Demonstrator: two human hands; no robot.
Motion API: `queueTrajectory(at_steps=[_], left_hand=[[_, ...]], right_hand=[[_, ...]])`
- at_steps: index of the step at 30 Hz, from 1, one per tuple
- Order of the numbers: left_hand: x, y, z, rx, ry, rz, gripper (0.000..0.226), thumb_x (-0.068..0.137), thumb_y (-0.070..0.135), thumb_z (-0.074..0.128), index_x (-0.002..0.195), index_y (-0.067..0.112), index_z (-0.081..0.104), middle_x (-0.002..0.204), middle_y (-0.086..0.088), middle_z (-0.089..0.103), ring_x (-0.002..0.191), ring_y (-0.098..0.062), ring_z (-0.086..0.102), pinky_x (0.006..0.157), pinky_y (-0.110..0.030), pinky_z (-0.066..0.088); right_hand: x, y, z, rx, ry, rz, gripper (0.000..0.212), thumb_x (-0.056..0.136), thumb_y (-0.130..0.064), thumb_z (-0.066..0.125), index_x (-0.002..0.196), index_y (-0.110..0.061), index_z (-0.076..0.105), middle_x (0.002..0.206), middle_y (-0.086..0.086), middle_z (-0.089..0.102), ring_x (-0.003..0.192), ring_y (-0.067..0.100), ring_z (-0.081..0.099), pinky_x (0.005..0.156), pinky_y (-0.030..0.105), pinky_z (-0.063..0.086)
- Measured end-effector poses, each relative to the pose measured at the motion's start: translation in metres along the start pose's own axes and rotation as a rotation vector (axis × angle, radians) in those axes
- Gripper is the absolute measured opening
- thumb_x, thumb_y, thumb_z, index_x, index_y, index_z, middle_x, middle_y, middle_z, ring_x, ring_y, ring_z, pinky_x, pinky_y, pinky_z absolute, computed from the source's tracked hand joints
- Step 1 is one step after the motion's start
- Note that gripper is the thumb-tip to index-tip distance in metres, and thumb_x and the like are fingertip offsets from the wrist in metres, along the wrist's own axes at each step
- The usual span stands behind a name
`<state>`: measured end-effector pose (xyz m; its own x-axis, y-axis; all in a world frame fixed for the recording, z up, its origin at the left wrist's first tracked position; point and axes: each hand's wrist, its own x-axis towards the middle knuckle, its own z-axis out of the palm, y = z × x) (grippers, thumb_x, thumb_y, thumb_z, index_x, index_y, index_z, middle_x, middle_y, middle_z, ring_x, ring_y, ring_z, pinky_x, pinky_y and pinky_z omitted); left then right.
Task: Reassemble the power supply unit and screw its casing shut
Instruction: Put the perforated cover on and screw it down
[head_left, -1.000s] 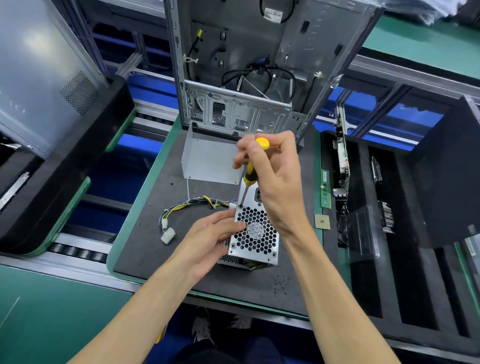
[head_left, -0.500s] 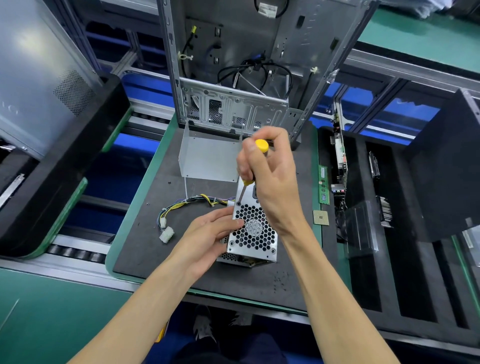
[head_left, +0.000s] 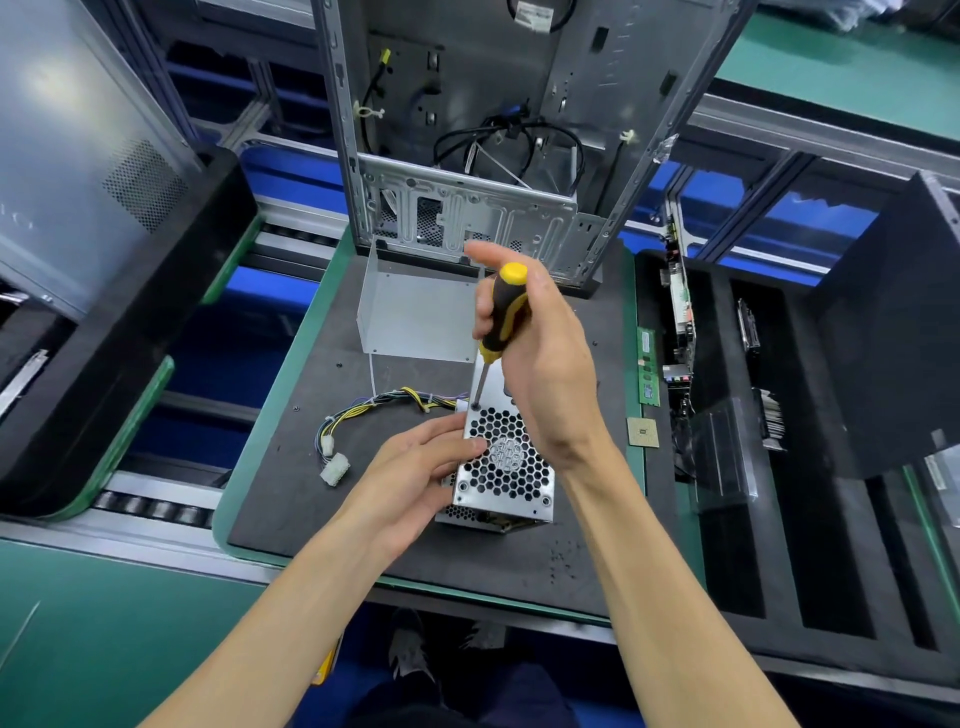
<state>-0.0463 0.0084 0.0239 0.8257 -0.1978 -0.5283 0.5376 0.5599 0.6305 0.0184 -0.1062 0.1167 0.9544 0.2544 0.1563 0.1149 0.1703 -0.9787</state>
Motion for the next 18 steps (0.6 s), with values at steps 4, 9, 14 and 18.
queueTrajectory(at_steps=[4, 9, 14, 18], left_hand=[[0.0004, -0.0002, -0.0002, 0.000, -0.004, -0.002, 0.038, 0.085, 0.001, 0.072, 0.123, 0.006, 0.069, 0.117, -0.018, 0.074, 0.105, -0.027, 0.073, 0.074, -0.033, 0.060], [0.0017, -0.0003, -0.0001, 0.011, -0.004, -0.002, 0.035, 0.086, 0.000, 0.071, 0.121, 0.007, 0.070, 0.116, -0.017, 0.074, 0.103, -0.026, 0.073, 0.072, -0.035, 0.061], [0.0018, -0.0005, 0.0015, 0.014, 0.001, -0.003, 0.032, 0.086, 0.001, 0.072, 0.117, 0.008, 0.073, 0.115, -0.017, 0.074, 0.105, -0.025, 0.073, 0.073, -0.034, 0.060], [0.0011, 0.0000, 0.0013, 0.002, 0.015, -0.004, 0.034, 0.085, 0.000, 0.072, 0.117, 0.007, 0.072, 0.113, -0.017, 0.075, 0.100, -0.023, 0.074, 0.070, -0.032, 0.060]], right_hand=[[-0.0028, -0.0019, -0.0004, -0.050, 0.031, -0.029, 0.012, 0.102, -0.019, 0.055, 0.108, -0.009, 0.051, 0.086, -0.003, 0.067, 0.075, 0.014, 0.063, 0.068, 0.022, 0.046], [-0.0011, -0.0003, -0.0008, -0.040, 0.009, -0.014, 0.026, 0.106, -0.035, 0.038, 0.118, -0.018, 0.054, 0.072, -0.011, 0.054, 0.067, 0.009, 0.045, 0.065, 0.021, 0.038], [-0.0023, -0.0008, 0.0016, -0.044, 0.035, -0.008, 0.012, 0.100, -0.019, 0.056, 0.107, -0.011, 0.053, 0.089, 0.002, 0.067, 0.076, 0.016, 0.062, 0.069, 0.021, 0.047], [-0.0041, -0.0016, 0.0040, -0.046, -0.006, -0.006, 0.015, 0.105, -0.029, 0.049, 0.115, -0.019, 0.048, 0.069, -0.008, 0.058, 0.064, 0.008, 0.050, 0.065, 0.019, 0.043]])
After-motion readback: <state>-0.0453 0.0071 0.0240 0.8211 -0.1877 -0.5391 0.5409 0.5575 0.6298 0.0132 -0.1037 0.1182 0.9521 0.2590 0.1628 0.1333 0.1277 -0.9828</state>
